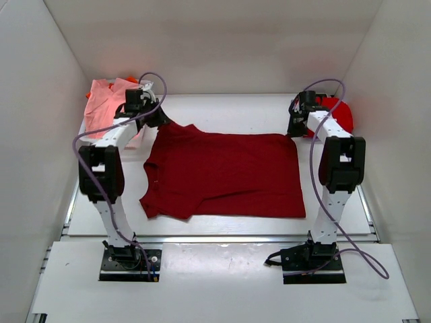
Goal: Fold and stack the t-shirts
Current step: Grap the side of the flattened tshirt furthest away from the robot with both arms, then fold the other side of the tshirt into a rectangle
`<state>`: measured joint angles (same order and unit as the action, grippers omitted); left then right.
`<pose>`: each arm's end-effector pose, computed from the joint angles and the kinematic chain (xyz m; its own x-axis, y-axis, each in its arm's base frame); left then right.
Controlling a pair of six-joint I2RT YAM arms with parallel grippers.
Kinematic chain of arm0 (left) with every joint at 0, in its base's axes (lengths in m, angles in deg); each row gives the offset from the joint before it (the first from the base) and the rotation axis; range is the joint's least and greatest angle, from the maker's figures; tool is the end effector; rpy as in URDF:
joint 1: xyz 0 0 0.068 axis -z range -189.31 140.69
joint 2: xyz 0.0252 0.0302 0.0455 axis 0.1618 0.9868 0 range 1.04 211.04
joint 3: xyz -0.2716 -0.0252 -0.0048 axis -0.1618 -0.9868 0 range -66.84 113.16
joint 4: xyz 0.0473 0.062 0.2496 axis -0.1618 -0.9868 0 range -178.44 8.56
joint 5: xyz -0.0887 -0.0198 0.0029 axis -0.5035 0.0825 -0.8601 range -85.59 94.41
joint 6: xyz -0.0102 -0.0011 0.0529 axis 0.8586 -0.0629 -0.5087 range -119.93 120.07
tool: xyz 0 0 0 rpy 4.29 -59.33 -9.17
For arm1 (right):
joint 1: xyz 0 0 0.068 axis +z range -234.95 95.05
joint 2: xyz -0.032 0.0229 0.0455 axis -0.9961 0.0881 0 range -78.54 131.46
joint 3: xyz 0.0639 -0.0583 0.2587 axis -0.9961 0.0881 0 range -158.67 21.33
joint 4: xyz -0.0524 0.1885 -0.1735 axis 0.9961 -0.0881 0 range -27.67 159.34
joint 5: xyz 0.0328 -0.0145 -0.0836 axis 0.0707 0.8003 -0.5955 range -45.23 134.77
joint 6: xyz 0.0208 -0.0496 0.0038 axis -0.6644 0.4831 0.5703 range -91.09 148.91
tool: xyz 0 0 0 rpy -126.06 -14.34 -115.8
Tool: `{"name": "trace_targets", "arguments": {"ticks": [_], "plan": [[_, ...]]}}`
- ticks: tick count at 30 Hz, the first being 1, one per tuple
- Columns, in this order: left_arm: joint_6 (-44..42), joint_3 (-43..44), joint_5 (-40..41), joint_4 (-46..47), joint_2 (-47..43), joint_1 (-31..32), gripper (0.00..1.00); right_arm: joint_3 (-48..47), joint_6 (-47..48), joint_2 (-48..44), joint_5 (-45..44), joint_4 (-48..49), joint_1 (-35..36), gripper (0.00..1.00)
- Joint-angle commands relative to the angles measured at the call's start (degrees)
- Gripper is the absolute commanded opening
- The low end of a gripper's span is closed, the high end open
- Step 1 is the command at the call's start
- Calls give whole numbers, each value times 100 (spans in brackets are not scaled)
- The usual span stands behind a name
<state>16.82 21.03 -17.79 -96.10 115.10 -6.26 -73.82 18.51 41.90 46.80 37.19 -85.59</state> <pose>0.4536 -0.0376 0.2304 -0.7218 -0.2287 -0.6532 0.1323 0.8808 -0.4546 0.4599 -0.0040 0.1983 -0.8303 0.1898 -0.5240 0.1445 0.9814 0.1264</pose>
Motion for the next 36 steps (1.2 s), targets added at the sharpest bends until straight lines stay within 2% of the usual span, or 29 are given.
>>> {"name": "trace_targets", "arguments": {"ticks": [1,3,9,17,36], "plan": [[-199,-733,-118,85,-1033,-24,0,479,178,-881,-18,427,29,1],[-286,-1427,-57,191,-1340,-33,0,1136,213,-1310,26,611,29,0],[-356,-2589,31,350,-2132,-182,0,2552,239,-2269,228,1043,-40,0],[-489,-3364,199,393,-2854,-182,0,3792,99,-3193,491,1500,-436,0],[-568,-4182,515,-336,-3961,-173,0,4699,-86,-3871,607,1360,-489,0]]}}
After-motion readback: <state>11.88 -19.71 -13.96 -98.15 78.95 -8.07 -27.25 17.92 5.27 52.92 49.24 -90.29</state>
